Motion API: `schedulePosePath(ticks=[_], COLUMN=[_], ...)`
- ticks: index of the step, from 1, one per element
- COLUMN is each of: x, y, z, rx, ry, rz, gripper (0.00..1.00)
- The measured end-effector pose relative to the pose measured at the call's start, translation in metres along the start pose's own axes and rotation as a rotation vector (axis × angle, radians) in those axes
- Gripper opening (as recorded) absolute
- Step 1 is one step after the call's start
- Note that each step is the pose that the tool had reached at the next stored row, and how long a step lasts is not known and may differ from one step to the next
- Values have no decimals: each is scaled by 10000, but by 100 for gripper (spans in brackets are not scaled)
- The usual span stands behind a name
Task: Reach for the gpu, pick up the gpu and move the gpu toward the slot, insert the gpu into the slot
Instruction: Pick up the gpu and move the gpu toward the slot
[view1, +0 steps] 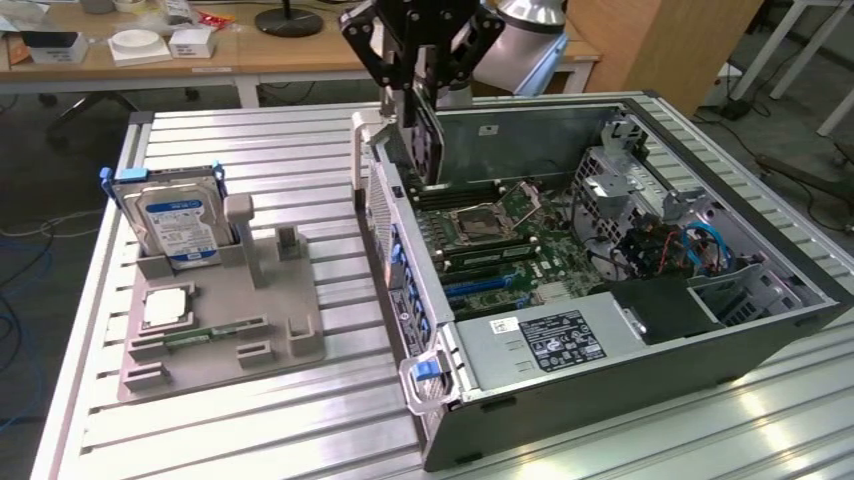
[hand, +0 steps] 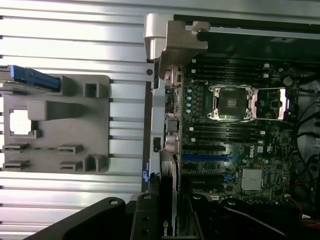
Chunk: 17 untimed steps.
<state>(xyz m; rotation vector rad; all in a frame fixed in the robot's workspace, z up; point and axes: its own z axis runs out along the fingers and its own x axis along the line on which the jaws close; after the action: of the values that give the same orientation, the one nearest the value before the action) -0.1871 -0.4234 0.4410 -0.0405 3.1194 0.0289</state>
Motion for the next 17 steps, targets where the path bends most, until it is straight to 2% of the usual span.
schedulePosePath(ticks=[5,17], x=[-154,-625], y=[-4,-17], z=[19,64], rx=[-20,-28], ry=[0,0], rz=[1,1], gripper=[26,26])
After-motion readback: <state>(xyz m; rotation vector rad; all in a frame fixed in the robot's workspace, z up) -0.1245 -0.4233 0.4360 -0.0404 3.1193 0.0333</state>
